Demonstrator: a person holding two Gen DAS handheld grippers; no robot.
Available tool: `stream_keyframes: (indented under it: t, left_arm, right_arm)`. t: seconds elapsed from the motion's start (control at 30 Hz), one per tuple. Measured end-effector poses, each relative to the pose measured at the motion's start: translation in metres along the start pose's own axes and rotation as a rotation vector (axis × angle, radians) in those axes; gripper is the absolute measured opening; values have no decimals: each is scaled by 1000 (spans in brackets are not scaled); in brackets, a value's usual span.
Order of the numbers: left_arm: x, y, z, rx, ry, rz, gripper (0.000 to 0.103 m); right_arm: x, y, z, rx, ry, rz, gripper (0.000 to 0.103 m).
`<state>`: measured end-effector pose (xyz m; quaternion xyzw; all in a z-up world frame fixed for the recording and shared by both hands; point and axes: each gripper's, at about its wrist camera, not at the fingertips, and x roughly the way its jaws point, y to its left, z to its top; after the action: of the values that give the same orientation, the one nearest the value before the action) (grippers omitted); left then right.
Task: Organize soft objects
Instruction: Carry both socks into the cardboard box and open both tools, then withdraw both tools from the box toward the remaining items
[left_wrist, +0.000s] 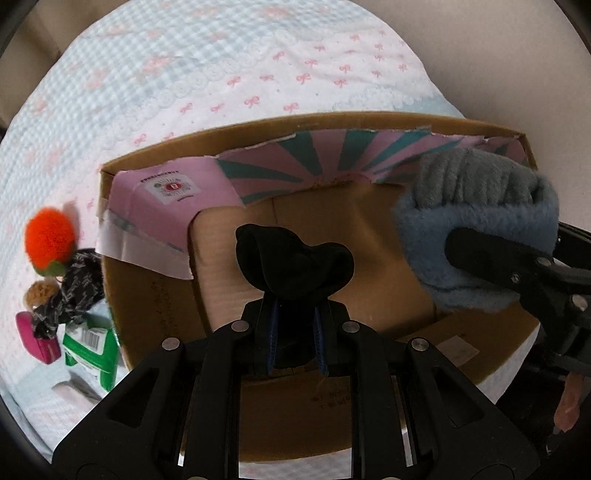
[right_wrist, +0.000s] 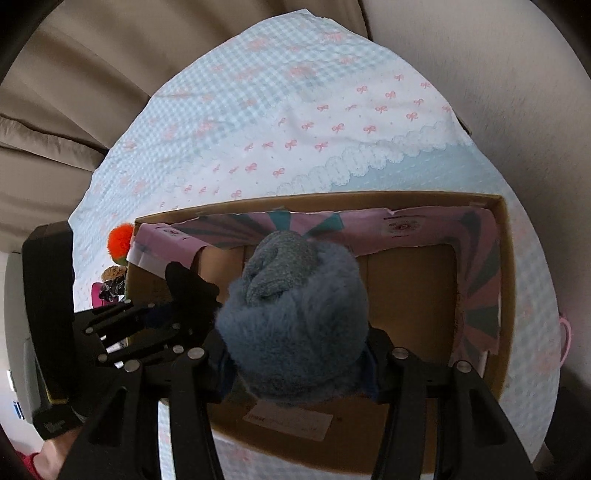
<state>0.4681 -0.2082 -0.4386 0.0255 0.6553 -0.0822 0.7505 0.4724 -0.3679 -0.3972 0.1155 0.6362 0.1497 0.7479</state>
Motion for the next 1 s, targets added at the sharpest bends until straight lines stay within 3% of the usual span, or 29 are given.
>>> stream_keyframes:
  t: [0.03,0.07,0.1,0.13,0.17,0.2,0.6,0.83,1.0]
  left_arm:
    - [-1,-1,-1,8,-2,17,17]
    - [-2,-3,-1,18,-9,35,31]
    - [-4,-4,-1,31,-20,60,67]
    - [-5,-5,-1,45,-28,84,93]
    - [-7,-5,-2,56,-33,89,103]
    - [-7,-5,-2,63,-30,84,103]
    - [-37,-1,-11,46,-38,42,103]
    - [-82,1,-22,34,-99,24,103]
    - [-124,-7,-49,20,-169,4,103]
  right_arm:
    - [2,-1,1,8,2,9,53]
    - [3,-1,2,14,4,17,60]
    - [4,-1,3,18,3,27,64]
    - [4,-1,5,19,-4,25,78]
    - [4,-2,6,24,-17,16,96]
    - [2,-3,8,33,-35,9,103]
    - [-22,-2,3,21,-74,-31,103]
    - [-55,9,-10,28,-115,-39,103]
    - [-97,29,-23,-9,-170,-81,103]
